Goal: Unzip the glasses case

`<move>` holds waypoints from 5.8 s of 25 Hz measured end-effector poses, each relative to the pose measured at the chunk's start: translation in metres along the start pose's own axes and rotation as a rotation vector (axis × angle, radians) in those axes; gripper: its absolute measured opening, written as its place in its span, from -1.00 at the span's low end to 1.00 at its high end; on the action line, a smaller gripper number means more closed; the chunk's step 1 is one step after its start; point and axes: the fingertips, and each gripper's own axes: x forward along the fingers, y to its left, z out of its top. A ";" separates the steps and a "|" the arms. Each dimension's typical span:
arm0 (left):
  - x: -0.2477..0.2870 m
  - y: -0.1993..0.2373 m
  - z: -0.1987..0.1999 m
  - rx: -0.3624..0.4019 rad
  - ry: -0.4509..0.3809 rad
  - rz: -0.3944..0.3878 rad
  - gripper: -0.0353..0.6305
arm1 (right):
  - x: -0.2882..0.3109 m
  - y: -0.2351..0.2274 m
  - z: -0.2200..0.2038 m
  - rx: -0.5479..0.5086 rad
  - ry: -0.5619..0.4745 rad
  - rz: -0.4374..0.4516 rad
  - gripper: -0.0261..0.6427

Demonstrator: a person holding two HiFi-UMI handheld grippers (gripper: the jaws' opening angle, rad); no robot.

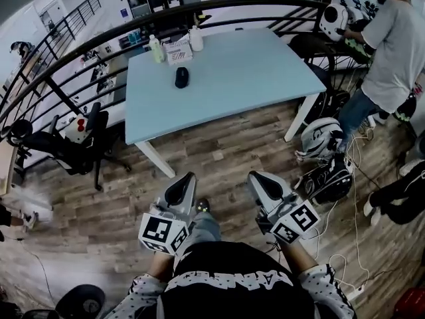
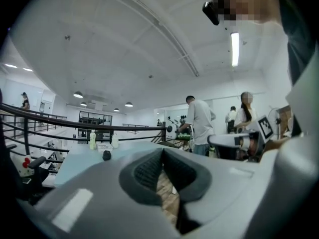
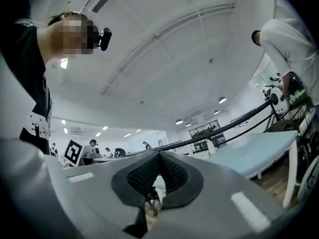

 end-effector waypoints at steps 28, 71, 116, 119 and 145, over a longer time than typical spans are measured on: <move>0.063 0.205 -0.029 -0.092 0.050 0.195 -0.89 | 0.205 -0.060 -0.038 0.028 0.123 0.081 -0.93; 0.149 0.367 -0.010 -0.167 -0.011 0.097 -0.89 | 0.369 -0.093 -0.034 -0.063 0.178 0.009 -0.93; 0.359 0.525 -0.035 -0.092 0.102 0.371 -0.89 | 0.622 -0.353 -0.150 0.151 0.373 -0.062 -0.52; 0.363 0.537 -0.034 -0.074 0.110 0.378 -0.89 | 0.632 -0.354 -0.167 0.147 0.415 -0.073 -0.45; 0.359 0.630 -0.044 0.046 0.199 0.415 -0.89 | 0.700 -0.354 -0.279 0.080 0.748 -0.350 0.38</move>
